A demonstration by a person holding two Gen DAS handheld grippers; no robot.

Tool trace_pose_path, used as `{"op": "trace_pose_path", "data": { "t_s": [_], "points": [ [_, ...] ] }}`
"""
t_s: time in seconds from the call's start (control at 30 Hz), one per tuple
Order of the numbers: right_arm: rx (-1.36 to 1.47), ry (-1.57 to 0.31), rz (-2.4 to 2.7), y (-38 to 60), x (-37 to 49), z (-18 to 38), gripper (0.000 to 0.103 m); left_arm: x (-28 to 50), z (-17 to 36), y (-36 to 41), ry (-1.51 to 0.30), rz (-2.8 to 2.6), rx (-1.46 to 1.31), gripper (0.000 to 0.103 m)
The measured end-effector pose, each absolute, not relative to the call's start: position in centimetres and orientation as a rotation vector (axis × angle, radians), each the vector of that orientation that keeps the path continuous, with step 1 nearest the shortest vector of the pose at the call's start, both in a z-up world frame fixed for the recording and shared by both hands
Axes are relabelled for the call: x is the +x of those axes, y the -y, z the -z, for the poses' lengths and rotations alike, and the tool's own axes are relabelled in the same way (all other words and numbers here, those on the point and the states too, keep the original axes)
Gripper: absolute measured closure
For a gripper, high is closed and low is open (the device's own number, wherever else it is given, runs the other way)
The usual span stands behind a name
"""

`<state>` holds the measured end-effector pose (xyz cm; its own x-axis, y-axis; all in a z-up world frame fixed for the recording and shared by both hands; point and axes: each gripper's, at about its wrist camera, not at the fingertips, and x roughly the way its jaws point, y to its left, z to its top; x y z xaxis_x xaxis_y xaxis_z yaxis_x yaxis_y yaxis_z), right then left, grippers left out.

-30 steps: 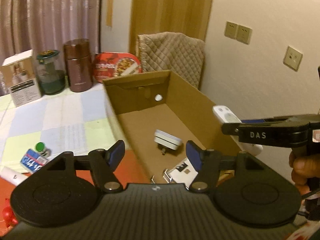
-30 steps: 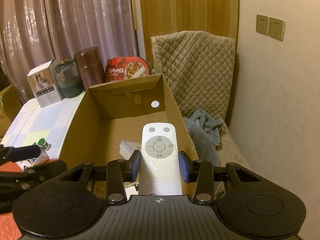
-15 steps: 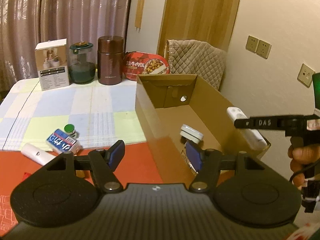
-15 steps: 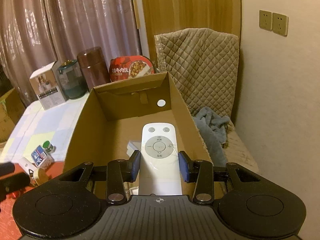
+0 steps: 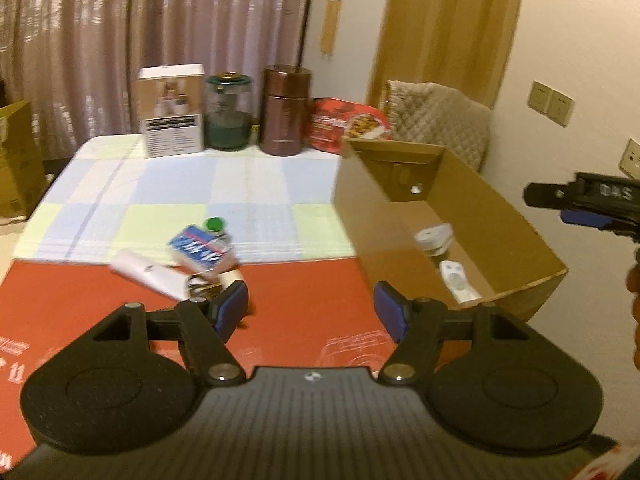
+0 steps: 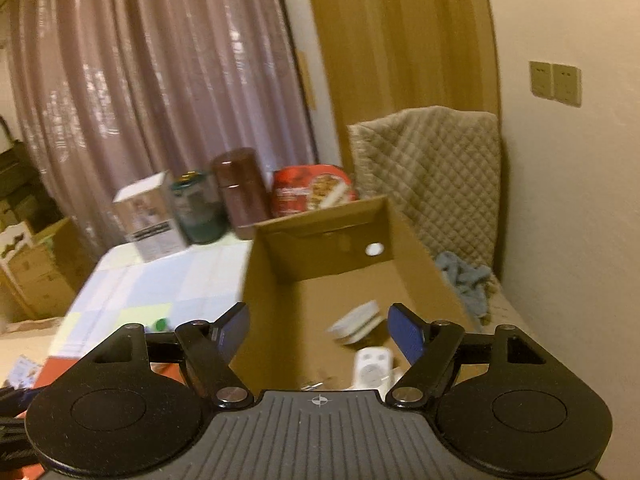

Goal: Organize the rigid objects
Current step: 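Withdraw both tools from the box back over the table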

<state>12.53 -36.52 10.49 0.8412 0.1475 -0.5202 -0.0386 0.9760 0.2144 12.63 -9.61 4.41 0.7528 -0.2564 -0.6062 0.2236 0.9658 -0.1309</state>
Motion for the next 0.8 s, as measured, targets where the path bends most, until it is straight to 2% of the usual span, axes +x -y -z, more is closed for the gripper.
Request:
{"op": "trace_pose_path", "data": {
  "t_s": [0.47, 0.8],
  "points": [
    [0.112, -0.638, -0.226, 26.4, 6.8, -8.3, 0.029, 7.0, -4.7, -1.3, -0.673, 0.067, -0.075, 0.032],
    [0.063, -0.688, -0.277, 22.3, 5.3, -6.0, 0.029, 4.9, -4.0, -5.7, -0.715, -0.03, -0.091, 0.027]
  ]
}}
